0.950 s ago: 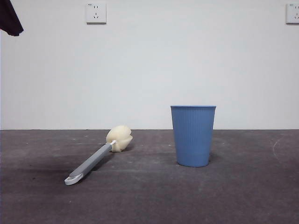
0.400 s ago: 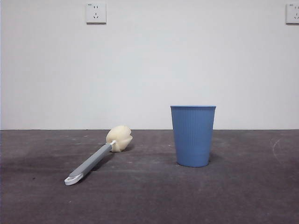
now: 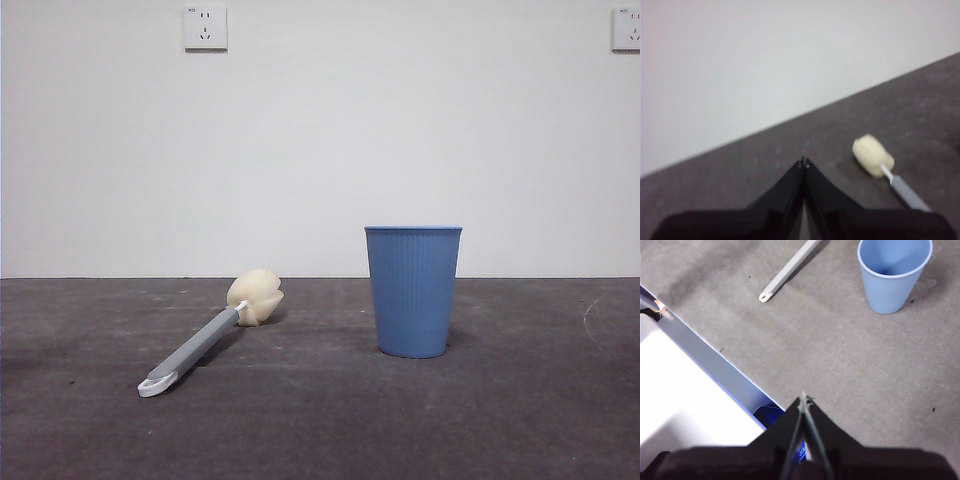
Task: Pick up the cup brush,pick up the cup,insert the brush into the cup,clean the cup,put the cup brush back,put the cup back to the fixed position on the table
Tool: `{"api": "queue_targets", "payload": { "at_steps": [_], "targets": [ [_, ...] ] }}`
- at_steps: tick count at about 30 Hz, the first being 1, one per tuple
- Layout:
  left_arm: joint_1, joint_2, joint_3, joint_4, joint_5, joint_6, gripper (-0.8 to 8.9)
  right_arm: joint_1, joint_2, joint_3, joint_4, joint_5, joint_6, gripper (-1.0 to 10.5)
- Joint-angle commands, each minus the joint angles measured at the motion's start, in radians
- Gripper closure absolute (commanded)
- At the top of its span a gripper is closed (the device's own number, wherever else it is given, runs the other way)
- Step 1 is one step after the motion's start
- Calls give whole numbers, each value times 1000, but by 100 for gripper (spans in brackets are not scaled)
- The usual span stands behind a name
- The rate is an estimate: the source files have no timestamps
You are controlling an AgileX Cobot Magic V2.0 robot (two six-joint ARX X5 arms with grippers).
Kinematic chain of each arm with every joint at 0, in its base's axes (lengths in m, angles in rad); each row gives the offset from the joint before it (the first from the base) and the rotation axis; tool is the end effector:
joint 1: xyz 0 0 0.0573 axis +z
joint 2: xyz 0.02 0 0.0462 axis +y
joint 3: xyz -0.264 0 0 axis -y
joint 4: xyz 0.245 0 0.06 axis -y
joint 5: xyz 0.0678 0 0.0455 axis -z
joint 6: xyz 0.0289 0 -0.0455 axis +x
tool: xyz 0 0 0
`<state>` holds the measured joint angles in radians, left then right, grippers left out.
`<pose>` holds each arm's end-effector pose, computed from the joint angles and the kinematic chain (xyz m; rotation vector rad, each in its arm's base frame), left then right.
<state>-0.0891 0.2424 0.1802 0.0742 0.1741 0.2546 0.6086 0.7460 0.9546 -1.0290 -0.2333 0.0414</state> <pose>0.1074 -0.0146 0.2127 0.2536 -0.0455 -0.2602 0.0936 0.0734 0.3220 -0.1207 0.8450 0.7753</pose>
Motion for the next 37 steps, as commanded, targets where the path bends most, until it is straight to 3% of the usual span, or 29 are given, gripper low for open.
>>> {"api": "queue_targets", "payload": {
  "at_steps": [1,6,13,20,37],
  "targets": [
    [26,-51,-76,8,-1,-68,817,2,-2,1,2,0,10,946],
    [45,-125,-171,-5,-16,-113,817,2,-2,1,2,1,10,946],
    [46,-229,-178,-253,-16,-133,817,2,-2,1,2,0,10,946],
    [45,-240,-177,-246,-12,-180,817,2,-2,1,0,2,10,946],
    [45,-240,-177,-247,-16,-180,817,2,-2,1,0,3,10,946]
  ]
}}
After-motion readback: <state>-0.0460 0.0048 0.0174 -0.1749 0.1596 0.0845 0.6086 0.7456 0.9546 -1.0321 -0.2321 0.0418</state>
